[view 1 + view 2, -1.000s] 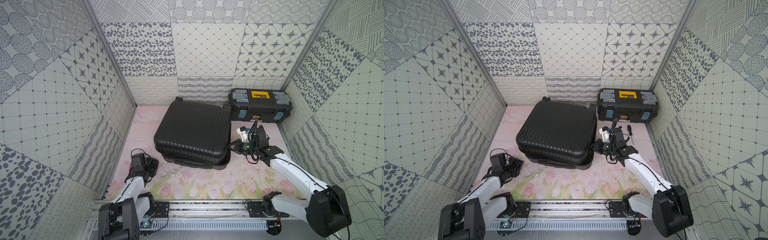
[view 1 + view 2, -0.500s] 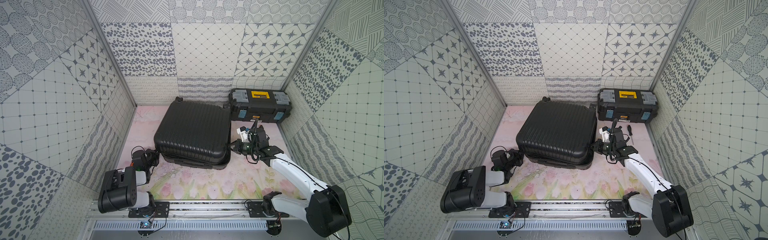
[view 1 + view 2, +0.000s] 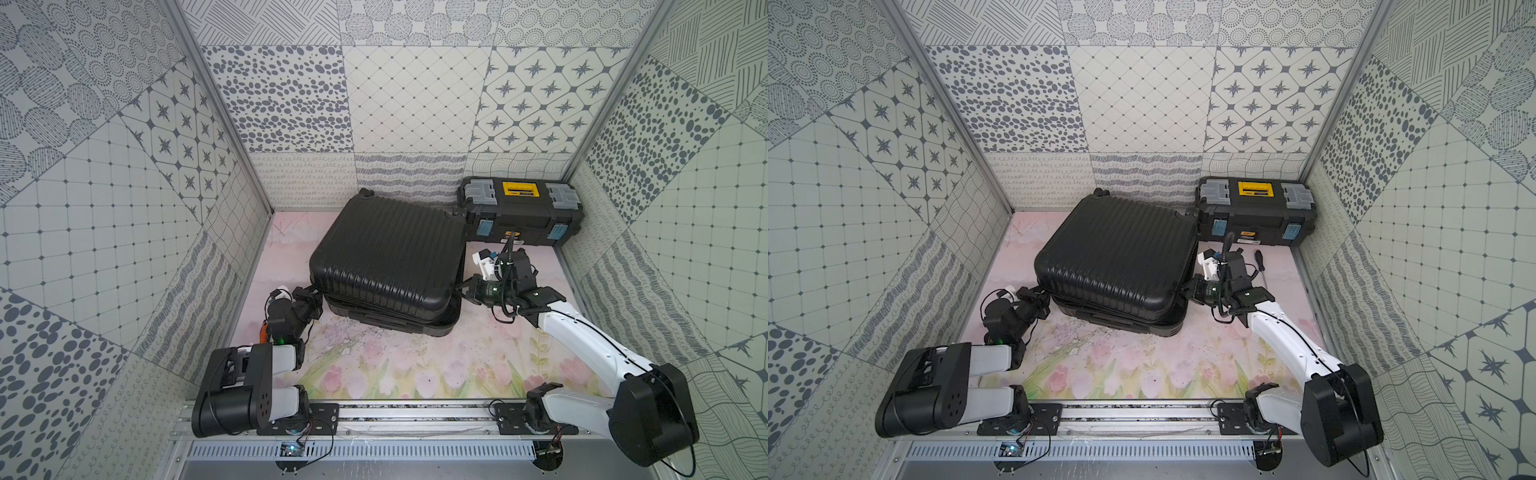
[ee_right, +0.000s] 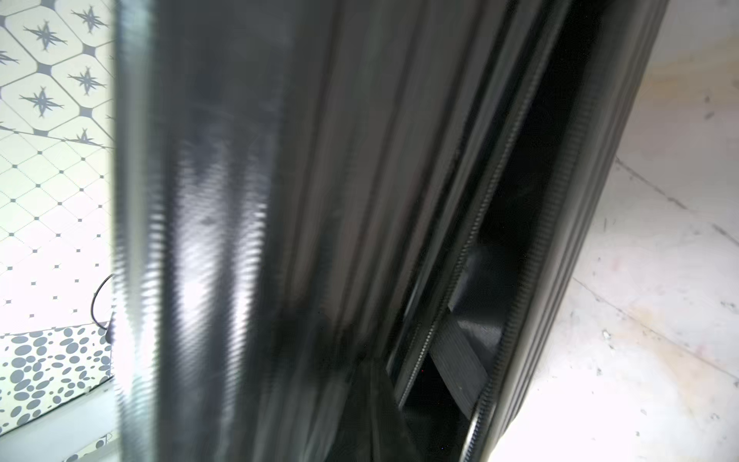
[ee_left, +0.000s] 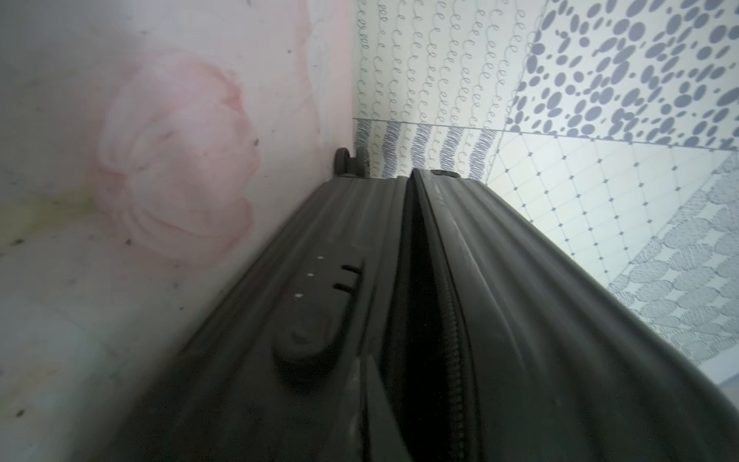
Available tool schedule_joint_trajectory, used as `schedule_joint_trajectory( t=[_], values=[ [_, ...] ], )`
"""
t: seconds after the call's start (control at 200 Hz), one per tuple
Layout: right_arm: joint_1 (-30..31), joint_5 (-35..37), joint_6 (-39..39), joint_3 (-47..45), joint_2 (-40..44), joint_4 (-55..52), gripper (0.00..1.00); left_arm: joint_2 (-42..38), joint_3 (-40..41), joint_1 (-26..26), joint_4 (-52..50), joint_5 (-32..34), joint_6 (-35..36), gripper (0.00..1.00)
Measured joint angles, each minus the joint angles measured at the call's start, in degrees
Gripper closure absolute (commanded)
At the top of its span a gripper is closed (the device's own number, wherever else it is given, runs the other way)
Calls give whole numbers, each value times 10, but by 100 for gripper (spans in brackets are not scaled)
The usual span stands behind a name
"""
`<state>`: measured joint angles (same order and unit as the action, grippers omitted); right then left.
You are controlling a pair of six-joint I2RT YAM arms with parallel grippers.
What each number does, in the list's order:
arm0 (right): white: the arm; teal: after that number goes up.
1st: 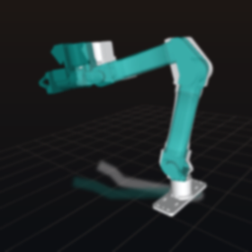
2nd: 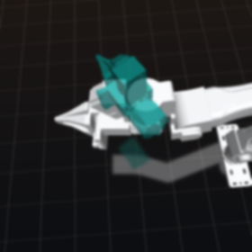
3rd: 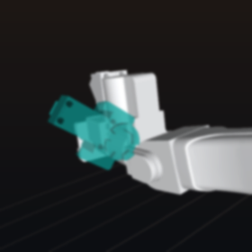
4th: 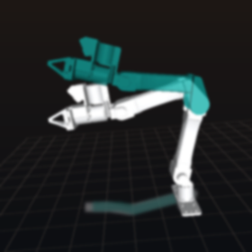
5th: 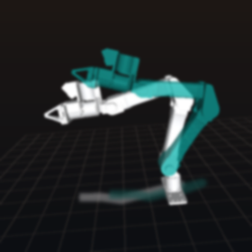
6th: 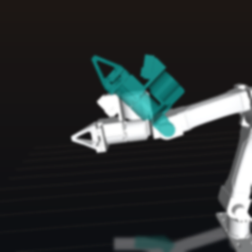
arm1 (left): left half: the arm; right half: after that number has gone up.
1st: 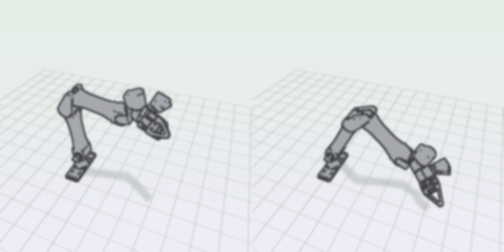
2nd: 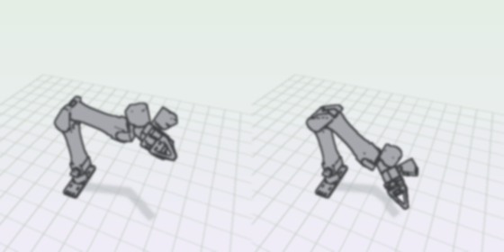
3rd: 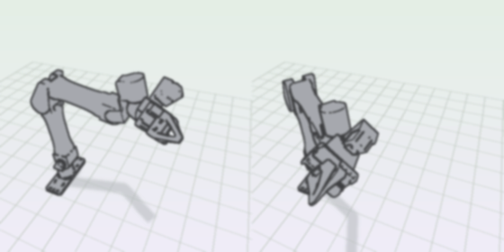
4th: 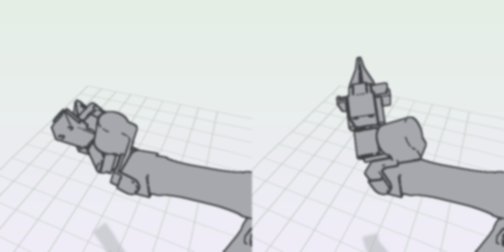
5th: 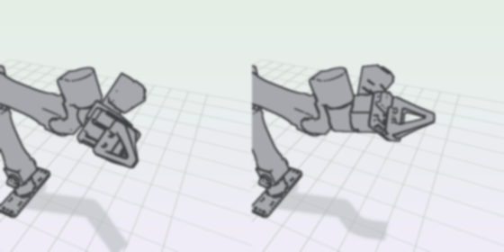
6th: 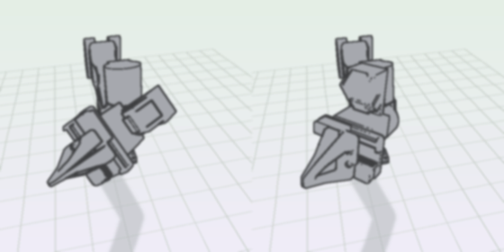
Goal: Open the suitcase zippers
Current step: Open the suitcase at the center of the board.
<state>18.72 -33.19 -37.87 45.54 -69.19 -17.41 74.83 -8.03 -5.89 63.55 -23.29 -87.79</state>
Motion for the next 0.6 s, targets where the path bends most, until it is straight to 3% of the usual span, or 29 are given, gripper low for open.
schedule_joint_trajectory(
  t=[0.29, 0.455, 0.6],
  values=[
    [-21, 5, 10, 14, 0, -1, 100, -165, -43, 7, -108, -3, 55, 100],
    [-97, 56, 7, 24, -12, -10, 100, -189, -69, 13, -139, -8, 69, 100],
    [-154, 100, 5, 72, -84, -11, 99, -186, -82, 17, -154, -9, 74, 100]
  ],
)
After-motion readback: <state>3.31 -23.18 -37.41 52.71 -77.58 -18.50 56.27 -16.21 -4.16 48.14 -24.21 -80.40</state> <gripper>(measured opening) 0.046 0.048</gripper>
